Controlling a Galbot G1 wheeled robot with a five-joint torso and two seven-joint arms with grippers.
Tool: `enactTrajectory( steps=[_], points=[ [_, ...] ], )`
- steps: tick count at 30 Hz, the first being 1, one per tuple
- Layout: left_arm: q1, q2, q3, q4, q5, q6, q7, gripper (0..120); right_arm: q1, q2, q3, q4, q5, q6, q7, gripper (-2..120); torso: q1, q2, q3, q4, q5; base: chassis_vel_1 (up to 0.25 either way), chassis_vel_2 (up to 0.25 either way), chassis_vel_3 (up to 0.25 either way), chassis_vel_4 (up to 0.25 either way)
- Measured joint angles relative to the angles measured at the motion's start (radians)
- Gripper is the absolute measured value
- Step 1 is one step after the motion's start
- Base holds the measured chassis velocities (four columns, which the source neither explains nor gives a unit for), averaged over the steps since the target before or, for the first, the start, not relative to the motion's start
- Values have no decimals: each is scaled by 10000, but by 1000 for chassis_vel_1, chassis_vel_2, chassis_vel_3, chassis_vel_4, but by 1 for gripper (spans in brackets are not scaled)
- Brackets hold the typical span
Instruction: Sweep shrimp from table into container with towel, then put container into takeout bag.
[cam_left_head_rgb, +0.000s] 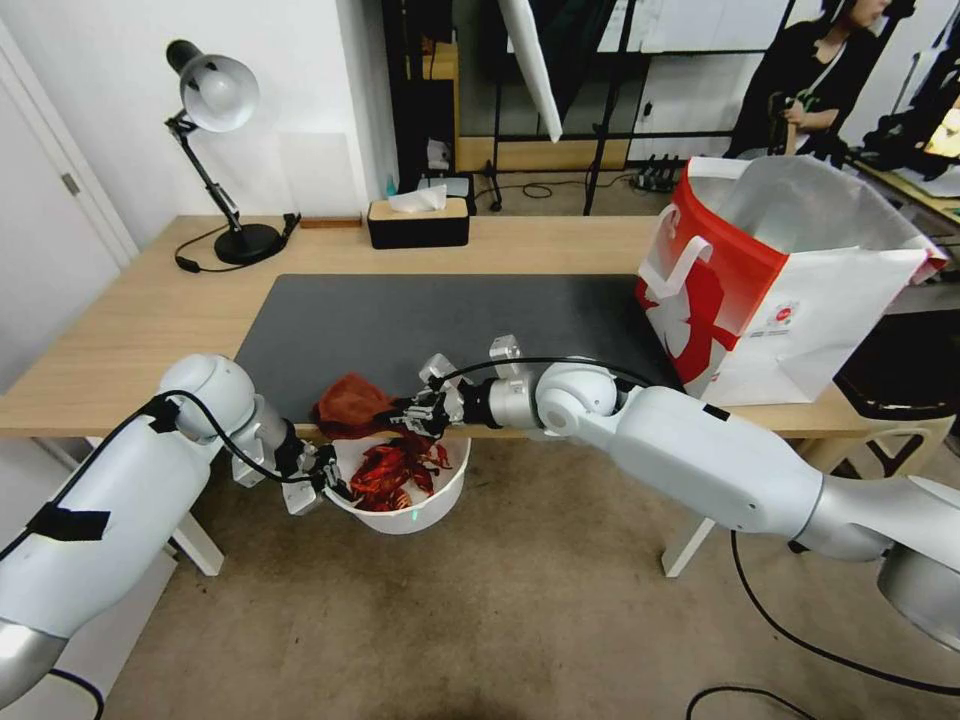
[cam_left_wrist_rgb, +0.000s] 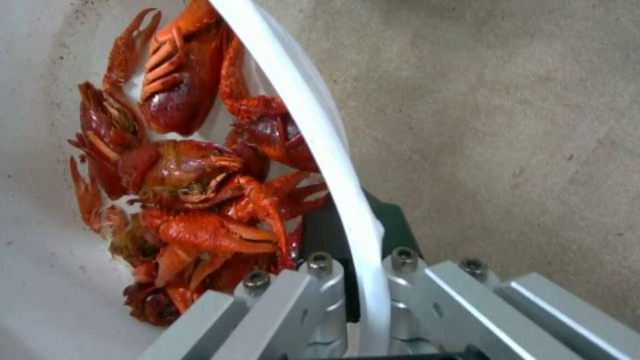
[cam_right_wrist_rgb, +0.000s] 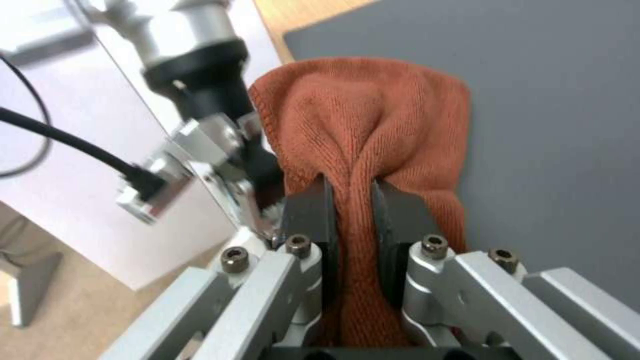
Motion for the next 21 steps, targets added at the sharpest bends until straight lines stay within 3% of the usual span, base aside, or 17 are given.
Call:
enactTrajectory(
  steps=[8, 21],
  points=[
    [57, -78, -9, 39, 28, 0, -41, 0, -179, -159, 379, 222, 532, 336, -60, 10, -1, 0, 0, -2, 0, 0, 0, 0, 0],
    [128, -59, -22, 24, 41, 0, -59, 0, -657, -209, 1079, 356, 316, 429, -13, 10, 0, 0, 1, 1, 0, 0, 0, 0, 0]
  ],
)
